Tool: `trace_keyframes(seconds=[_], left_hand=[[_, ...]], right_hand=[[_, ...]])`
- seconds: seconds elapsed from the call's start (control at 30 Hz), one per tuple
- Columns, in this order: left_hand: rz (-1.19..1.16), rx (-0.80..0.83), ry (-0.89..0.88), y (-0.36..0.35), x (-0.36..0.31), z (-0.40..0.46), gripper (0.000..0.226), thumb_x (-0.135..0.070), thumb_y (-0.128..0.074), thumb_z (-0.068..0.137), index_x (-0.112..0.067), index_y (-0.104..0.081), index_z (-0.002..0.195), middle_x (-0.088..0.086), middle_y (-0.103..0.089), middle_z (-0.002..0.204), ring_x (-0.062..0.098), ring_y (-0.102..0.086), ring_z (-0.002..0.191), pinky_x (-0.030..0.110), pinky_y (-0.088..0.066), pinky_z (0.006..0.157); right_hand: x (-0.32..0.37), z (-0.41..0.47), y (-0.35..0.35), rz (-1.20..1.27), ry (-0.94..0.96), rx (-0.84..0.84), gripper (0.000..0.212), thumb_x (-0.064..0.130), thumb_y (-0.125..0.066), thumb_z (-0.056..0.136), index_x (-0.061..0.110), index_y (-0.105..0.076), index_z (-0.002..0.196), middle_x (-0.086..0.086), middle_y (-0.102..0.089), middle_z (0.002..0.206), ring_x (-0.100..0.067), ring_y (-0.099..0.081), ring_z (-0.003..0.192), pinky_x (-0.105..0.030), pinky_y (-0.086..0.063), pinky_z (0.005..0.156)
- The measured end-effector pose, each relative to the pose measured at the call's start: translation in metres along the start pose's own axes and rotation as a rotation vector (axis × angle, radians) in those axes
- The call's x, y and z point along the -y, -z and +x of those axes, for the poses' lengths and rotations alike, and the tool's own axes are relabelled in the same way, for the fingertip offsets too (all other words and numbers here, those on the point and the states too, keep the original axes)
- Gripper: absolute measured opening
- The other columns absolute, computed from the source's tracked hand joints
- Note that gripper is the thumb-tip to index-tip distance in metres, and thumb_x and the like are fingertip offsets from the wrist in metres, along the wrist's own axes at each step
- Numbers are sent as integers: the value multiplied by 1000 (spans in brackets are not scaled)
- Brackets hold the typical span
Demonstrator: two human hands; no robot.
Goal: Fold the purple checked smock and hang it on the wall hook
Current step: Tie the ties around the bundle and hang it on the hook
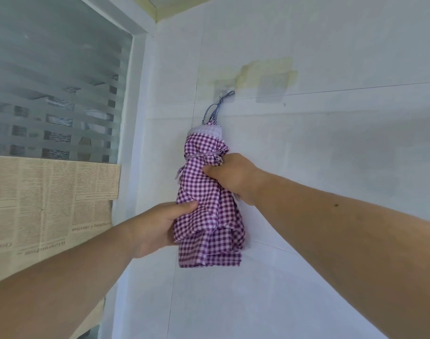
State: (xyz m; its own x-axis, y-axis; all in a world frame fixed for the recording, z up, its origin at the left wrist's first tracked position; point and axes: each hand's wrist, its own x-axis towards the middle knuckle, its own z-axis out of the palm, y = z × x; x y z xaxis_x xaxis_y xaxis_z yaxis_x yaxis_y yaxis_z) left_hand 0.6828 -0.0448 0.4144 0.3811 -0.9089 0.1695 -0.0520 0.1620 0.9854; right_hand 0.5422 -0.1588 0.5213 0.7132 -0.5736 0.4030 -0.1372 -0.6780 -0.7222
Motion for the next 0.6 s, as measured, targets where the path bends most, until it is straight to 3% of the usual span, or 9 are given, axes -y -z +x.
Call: trace_keyframes(seconds=[0.07, 0.2, 0.3, 0.43, 0.53, 0.6], left_hand=[[-5, -52, -19, 4, 10, 0, 52, -49, -67, 98, -22, -63, 143, 6, -75, 131, 28, -70, 123, 50, -47, 115], [-35, -114, -100, 4, 12, -1, 45, -47, -64, 100, -31, -60, 142, 4, -77, 126, 28, -73, 119, 50, -51, 111], [-73, -186, -117, 8, 4, -1, 40, -44, -64, 100, -33, -60, 139, 2, -79, 119, 27, -75, 114, 45, -58, 99], [-95, -204, -100, 5, 8, -4, 41, -40, -64, 101, -32, -58, 141, 2, -79, 118, 27, -75, 111, 41, -60, 92], [-79, -211, -120, 5, 13, -4, 44, -41, -65, 101, -32, -57, 143, 2, -78, 123, 27, -75, 113, 44, -59, 98], [-75, -219, -110, 6, 13, -4, 50, -43, -64, 101, -30, -54, 149, 3, -76, 127, 28, -73, 117, 47, -56, 105]], right_hand=[[-7, 1, -9, -38, 36, -3, 21, 29, -67, 101, 9, -69, 107, -10, -72, 113, -25, -68, 105, -39, -58, 97], [-8, 5, -15, -2, -44, 62, 38, 24, -79, 92, 10, -66, 125, -8, -71, 121, -26, -68, 109, -43, -57, 101], [-2, 10, -13, 191, -99, 78, 39, 16, -82, 88, 10, -68, 123, -8, -72, 119, -27, -70, 107, -44, -58, 98], [-17, 4, -24, 209, -72, 36, 26, 12, -79, 91, 8, -70, 114, -7, -72, 114, -20, -69, 98, -28, -57, 80], [-19, 5, -22, 241, -98, 63, 36, 13, -81, 89, 11, -68, 123, -4, -71, 117, -21, -68, 102, -29, -55, 80], [-17, 2, -22, 182, -63, 62, 27, 16, -79, 91, 12, -69, 116, -3, -70, 112, -16, -67, 95, -23, -54, 73]])
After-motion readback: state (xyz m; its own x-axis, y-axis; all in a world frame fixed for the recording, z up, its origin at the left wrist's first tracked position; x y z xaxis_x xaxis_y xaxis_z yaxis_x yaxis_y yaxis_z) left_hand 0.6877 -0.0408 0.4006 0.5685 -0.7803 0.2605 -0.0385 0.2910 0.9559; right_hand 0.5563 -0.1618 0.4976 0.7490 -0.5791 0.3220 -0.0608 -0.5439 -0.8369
